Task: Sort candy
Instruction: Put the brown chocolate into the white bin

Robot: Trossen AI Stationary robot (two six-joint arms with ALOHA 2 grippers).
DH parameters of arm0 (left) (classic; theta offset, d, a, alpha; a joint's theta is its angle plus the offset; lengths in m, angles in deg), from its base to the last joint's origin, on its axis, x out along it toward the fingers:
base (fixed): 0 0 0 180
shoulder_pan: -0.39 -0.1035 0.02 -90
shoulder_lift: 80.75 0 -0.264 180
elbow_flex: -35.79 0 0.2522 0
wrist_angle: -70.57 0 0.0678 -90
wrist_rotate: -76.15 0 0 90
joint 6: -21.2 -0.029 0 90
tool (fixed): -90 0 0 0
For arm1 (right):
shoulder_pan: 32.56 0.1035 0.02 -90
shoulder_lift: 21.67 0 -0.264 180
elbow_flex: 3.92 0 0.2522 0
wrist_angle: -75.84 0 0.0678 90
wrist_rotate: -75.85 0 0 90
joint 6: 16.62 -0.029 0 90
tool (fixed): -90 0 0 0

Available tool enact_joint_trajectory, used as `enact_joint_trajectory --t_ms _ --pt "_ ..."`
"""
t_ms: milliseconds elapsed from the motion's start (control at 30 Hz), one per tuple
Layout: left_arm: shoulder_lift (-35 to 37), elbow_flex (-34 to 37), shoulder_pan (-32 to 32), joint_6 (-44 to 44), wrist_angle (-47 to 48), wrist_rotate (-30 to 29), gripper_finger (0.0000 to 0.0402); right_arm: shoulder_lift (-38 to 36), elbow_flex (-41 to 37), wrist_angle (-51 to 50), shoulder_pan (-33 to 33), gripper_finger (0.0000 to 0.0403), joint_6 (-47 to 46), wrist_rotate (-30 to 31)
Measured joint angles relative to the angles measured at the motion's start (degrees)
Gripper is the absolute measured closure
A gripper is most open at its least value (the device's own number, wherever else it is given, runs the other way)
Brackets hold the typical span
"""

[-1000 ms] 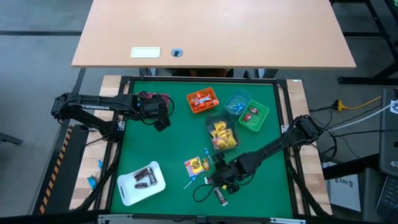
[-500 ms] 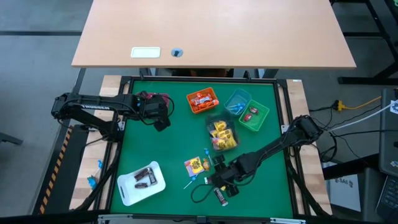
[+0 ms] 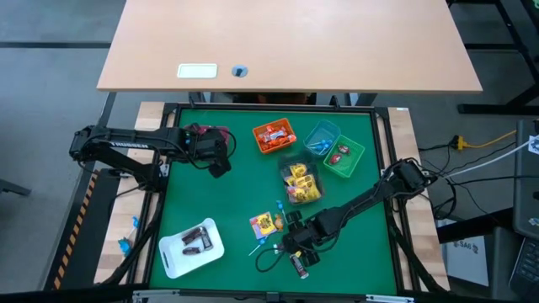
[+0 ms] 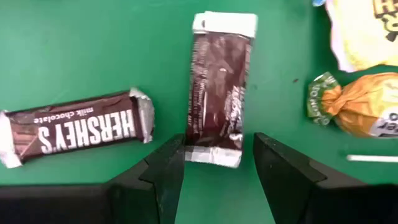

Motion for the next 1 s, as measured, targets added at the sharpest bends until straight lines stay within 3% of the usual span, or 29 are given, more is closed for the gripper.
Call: enact_joint_trajectory --t_ms 300,800,1000 --pt "0.0 0.0 1.4 0.0 -0.5 0.0 0.0273 0.4 0.0 0.2 -0.6 0.0224 0.0 -2.1" --pt "0.0 0.0 4.5 -0.8 -3.2 0.0 0.0273 0.5 0.0 0.2 -1.1 0.039 0.0 -4.5" --pt "0.0 0.0 7.6 -4.9 -5.4 0.0 0.0273 -0.1 0.0 -1.0 -1.6 0.0396 1.6 -4.6"
